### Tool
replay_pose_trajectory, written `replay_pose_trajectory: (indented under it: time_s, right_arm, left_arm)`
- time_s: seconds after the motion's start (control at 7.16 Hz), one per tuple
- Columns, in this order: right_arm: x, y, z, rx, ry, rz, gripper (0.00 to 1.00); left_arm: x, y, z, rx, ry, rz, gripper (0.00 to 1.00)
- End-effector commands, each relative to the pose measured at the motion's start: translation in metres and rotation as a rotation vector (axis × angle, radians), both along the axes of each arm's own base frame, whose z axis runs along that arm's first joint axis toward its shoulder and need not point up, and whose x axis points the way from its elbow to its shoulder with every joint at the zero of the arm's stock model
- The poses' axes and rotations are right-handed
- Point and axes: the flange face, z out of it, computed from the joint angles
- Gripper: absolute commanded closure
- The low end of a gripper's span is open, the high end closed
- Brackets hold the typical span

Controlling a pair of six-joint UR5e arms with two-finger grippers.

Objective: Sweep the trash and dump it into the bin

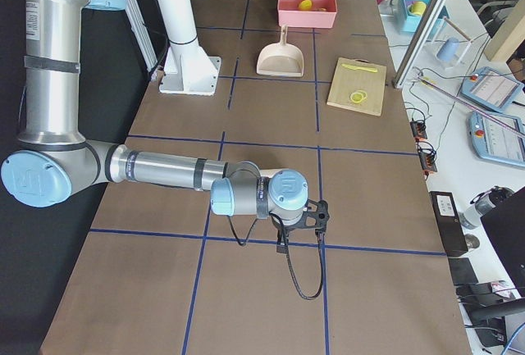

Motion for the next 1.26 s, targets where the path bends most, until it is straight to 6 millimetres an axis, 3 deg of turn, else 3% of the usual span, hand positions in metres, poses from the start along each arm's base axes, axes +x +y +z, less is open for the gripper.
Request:
replay_pose_trajectory:
  time_s: [0.0, 0.56, 1.12]
  right_arm:
    - [0.005, 0.004, -0.028, -0.023, 0.034, -0.01, 0.0]
    - [0.008, 0.008, -0.011, 0.011, 0.076, -0.065, 0.0]
    - [0.008, 0.008, -0.009, 0.007, 0.074, -0.065, 0.0]
  left_arm:
    - [0.0, -0.001, 0.0, 0.003, -0.004, 0.001, 0.0]
    - [0.0, -0.002, -0.002, 0.006, -0.004, 0.0, 0.0]
    - [0.001, -0.003, -0.003, 0.009, -0.004, 0.0, 0.0]
